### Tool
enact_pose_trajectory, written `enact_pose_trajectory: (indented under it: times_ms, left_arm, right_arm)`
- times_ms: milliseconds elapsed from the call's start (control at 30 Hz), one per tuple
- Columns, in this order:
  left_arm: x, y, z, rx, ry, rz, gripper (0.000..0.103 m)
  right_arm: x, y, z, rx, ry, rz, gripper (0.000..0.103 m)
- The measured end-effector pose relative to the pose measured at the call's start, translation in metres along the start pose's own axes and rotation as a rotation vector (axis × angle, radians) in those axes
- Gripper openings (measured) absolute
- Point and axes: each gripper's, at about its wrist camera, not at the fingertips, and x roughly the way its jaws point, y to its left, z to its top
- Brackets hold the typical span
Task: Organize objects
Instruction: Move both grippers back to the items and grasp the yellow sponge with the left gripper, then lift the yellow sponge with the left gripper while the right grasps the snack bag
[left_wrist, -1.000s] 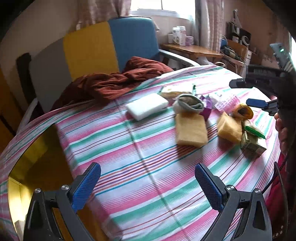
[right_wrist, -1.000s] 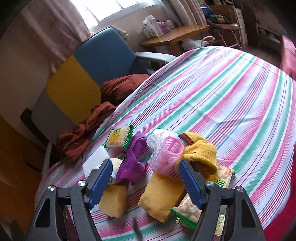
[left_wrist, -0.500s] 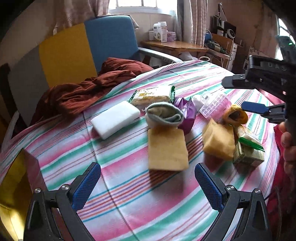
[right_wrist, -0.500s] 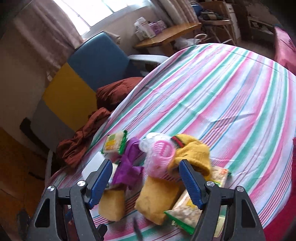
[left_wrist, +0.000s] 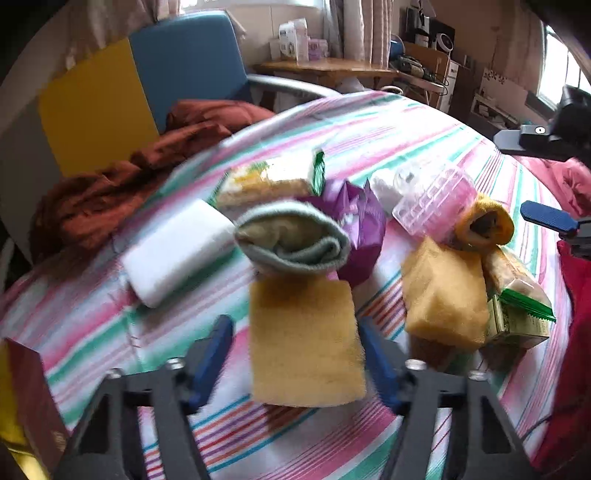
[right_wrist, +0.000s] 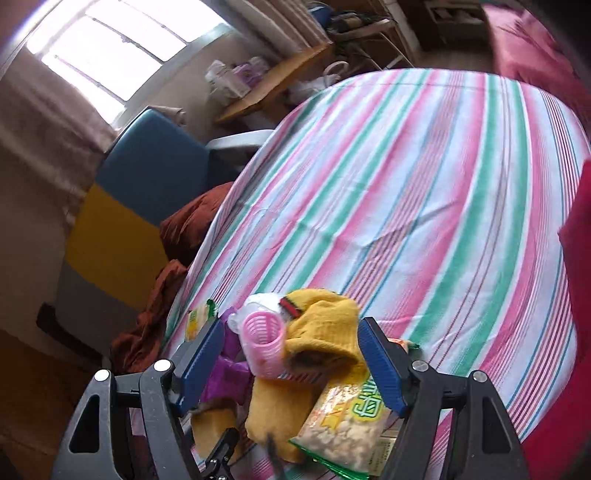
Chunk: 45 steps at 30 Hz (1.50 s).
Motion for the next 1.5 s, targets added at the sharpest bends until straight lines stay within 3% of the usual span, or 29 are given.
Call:
enact_pose_trajectory:
  times_ms: [467,667,1033,1300,1367,1433,1500]
  left_arm:
    - [-0.036,0.013,-0.050,-0.110,-0.059,-0.057,0.053]
    - [-0.056,0.014,-0.078,-0.112,-0.054,-0.070,0.052]
    - [-0.087,0.020,-0.114,-0.126,-0.052,-0.137,0.052]
    - [-0.108,0.020,-0.123,-0.122,-0.092,-0.157,0.052]
    - [-0.113,0.021,-0.124,-0.124,-0.102,-0.161,0.052]
    - [-0.120,0.023,-0.126,-0.123,-0.114,-0.161,0.052]
    - [-0.125,0.023,-0.128,-0.124,-0.121,-0.163,0.052]
  right_arm:
    - [0.012,0.006,-0.003,-0.038,0.057,0.002,0.075]
    - [0.014,0.012,-0.011,-0.084,0.169,0.010,0.075]
    - [0.013,-0.001,-0.006,-0.178,0.329,-0.244,0.075]
    - [0.039,0.001,-0.004,-0.162,0.370,-0.306,0.075]
    - [0.048,0.001,-0.008,-0.162,0.391,-0.310,0.072]
    - [0.053,0.000,-0.011,-0.169,0.392,-0.322,0.060]
    - [0.052,0.001,-0.014,-0.186,0.384,-0.318,0.054]
